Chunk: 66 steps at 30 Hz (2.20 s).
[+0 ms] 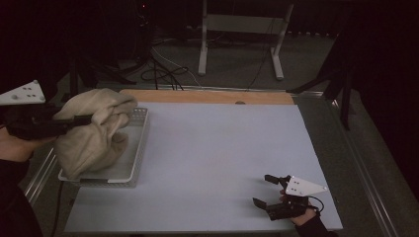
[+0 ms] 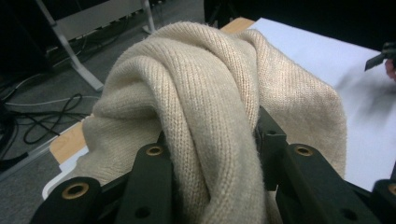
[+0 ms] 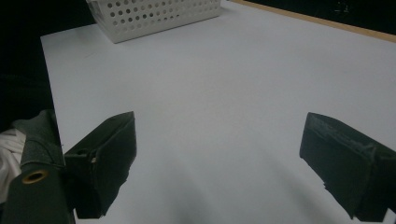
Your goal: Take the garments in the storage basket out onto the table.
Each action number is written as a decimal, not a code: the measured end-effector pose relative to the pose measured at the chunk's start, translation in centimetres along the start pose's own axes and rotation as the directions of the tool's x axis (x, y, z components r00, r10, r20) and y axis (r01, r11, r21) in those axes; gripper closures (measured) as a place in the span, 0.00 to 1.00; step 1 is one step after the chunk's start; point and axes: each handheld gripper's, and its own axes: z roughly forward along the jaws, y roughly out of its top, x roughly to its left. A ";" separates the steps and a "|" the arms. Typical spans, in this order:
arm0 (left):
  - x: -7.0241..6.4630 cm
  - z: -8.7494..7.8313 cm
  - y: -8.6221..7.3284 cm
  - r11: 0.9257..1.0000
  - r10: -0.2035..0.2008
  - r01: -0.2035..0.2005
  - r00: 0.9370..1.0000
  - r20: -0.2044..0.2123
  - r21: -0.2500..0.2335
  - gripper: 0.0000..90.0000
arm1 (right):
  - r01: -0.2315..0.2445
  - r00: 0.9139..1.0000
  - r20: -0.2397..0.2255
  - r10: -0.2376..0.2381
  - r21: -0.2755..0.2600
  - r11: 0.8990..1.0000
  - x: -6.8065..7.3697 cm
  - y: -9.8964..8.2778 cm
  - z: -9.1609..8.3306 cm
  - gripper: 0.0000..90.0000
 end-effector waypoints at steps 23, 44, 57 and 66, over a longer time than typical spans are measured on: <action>0.2 -1.9 6.1 0.997 0.028 -0.030 0.999 -0.028 -0.073 0.75 | -0.007 1.000 0.000 0.007 -0.001 1.000 -0.1 0.0 0.0 0.12; -1.3 -3.0 10.8 0.987 0.089 -0.092 0.996 -0.023 -0.135 0.75 | -0.007 1.000 0.001 0.007 -0.001 1.000 -0.1 0.0 0.0 0.12; -3.3 -1.8 15.0 0.967 0.162 -0.151 0.986 0.035 -0.205 0.75 | -0.006 1.000 -0.002 0.006 -0.001 1.000 -0.1 0.0 -0.1 0.12; -5.5 0.7 18.3 0.953 0.219 -0.185 0.968 0.121 -0.241 0.75 | -0.002 1.000 -0.002 0.002 -0.002 1.000 -0.1 -0.1 -0.2 0.12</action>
